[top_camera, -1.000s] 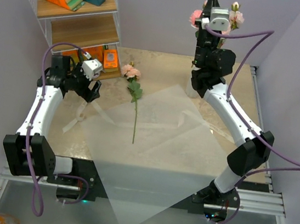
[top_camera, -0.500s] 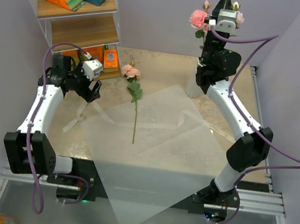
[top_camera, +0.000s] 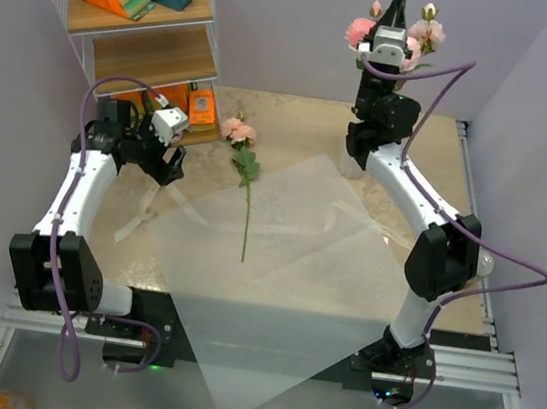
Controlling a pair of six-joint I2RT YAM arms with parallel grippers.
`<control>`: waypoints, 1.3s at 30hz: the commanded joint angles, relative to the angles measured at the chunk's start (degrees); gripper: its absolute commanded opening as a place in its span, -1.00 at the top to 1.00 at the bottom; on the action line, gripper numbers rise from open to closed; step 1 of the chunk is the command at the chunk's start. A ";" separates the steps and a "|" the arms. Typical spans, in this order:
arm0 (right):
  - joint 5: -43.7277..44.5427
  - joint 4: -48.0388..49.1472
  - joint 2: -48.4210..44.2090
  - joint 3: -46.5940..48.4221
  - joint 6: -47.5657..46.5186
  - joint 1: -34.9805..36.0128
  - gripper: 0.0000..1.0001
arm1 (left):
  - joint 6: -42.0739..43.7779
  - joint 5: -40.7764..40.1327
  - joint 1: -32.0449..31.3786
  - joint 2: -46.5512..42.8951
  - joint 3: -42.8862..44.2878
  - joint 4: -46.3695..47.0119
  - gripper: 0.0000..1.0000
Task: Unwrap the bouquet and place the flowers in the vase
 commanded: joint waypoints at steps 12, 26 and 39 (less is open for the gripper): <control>5.71 3.03 -0.10 -9.44 2.62 -0.77 1.00 | -0.30 2.20 0.53 -1.20 3.77 0.93 -0.89; 9.32 -7.69 -7.98 -22.54 16.05 -0.77 -0.36 | -0.74 1.58 0.62 -3.31 5.70 -0.56 -0.99; 5.46 -32.09 -23.57 -22.13 27.84 -3.05 -0.70 | -1.00 2.38 0.62 -4.54 8.07 -2.68 -0.99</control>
